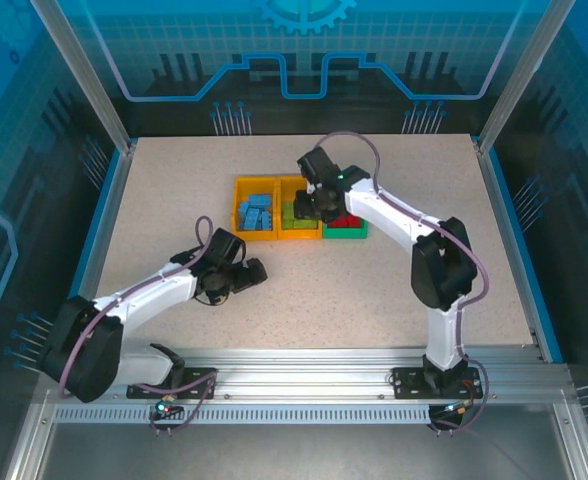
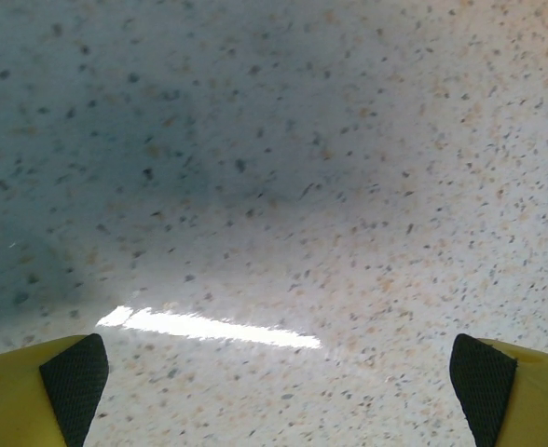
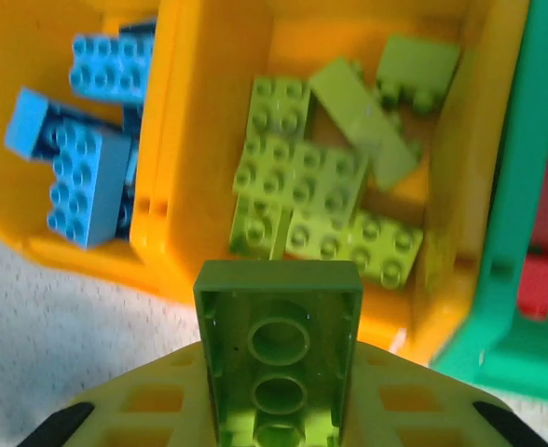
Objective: Sort the legos into containers by color
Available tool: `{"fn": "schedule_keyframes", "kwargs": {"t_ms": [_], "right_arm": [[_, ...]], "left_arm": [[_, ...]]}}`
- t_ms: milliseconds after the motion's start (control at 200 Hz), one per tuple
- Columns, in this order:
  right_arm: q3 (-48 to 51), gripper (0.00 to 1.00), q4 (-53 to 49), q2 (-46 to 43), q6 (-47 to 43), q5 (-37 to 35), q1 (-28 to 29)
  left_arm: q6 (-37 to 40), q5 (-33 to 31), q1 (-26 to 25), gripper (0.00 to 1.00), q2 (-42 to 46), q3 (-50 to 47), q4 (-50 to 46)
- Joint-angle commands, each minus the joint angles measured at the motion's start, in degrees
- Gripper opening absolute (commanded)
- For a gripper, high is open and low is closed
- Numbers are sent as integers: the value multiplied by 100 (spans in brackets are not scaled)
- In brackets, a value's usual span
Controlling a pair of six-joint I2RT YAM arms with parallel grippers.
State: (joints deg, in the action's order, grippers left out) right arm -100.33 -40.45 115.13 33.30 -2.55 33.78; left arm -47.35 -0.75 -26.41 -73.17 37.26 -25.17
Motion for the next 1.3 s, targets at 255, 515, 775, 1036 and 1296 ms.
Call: {"fn": "schedule_keyframes", "kwargs": {"t_ms": [255,515,775,1036,1296], "right_arm": [[-1895,40,-502,1419,-305,307,-344],[-1140,100,-38,600,-507,380,-329],[2721,100,2214,-2678,-1829,-1405,-433],[6774,100,5046,-5227,-3179,-2155,-1831],[7996,100,7690,-4282,-3210,-1904,-2517]], "left_arm": [[-322,-220,13,99,632,-612,-70],[-247,-339,15,99,836,-615,-167],[514,-1488,45,99,1400,-231,-1085],[1221,-2966,296,99,2424,-352,-837],[2838,-3985,353,99,2471,-693,648]]}}
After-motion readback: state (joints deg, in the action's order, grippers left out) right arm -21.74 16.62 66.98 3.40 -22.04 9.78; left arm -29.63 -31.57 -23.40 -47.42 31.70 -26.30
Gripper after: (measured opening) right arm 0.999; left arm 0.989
